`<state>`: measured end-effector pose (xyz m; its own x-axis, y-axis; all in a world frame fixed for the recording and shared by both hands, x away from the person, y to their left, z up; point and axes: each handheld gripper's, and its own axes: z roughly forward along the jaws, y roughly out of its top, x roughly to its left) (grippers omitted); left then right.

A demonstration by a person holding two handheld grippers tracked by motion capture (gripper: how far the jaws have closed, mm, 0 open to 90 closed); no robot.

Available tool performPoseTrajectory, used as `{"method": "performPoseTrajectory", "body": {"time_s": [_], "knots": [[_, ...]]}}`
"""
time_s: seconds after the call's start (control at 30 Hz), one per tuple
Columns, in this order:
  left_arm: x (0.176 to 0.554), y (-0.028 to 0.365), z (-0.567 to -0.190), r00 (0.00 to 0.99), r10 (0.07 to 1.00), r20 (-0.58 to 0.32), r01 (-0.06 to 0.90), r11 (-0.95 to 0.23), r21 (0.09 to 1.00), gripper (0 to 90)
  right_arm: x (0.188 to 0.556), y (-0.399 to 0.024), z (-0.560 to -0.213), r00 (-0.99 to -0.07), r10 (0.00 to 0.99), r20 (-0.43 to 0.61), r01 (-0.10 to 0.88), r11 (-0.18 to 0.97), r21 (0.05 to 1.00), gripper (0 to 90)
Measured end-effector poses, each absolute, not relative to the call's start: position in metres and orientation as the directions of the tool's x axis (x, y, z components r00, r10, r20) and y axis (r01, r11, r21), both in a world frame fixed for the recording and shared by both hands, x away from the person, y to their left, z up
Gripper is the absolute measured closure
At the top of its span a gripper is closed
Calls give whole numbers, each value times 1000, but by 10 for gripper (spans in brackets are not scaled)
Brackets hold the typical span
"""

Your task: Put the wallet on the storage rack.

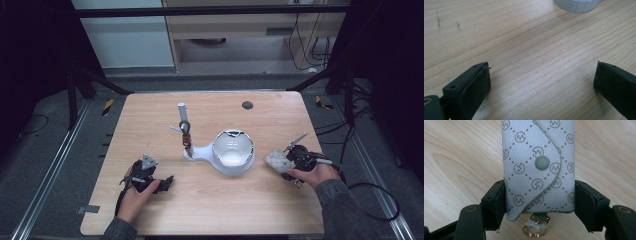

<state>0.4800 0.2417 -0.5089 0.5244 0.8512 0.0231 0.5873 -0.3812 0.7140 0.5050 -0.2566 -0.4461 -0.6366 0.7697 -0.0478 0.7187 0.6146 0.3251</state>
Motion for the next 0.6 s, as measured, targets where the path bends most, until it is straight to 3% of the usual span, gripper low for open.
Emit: {"method": "performPoseTrajectory", "body": {"time_s": [0.6], "knots": [[480, 242, -509, 525, 851, 23, 587, -381, 714, 4, 492, -234, -374, -692, 706, -149, 628, 691, 358, 316]]}}
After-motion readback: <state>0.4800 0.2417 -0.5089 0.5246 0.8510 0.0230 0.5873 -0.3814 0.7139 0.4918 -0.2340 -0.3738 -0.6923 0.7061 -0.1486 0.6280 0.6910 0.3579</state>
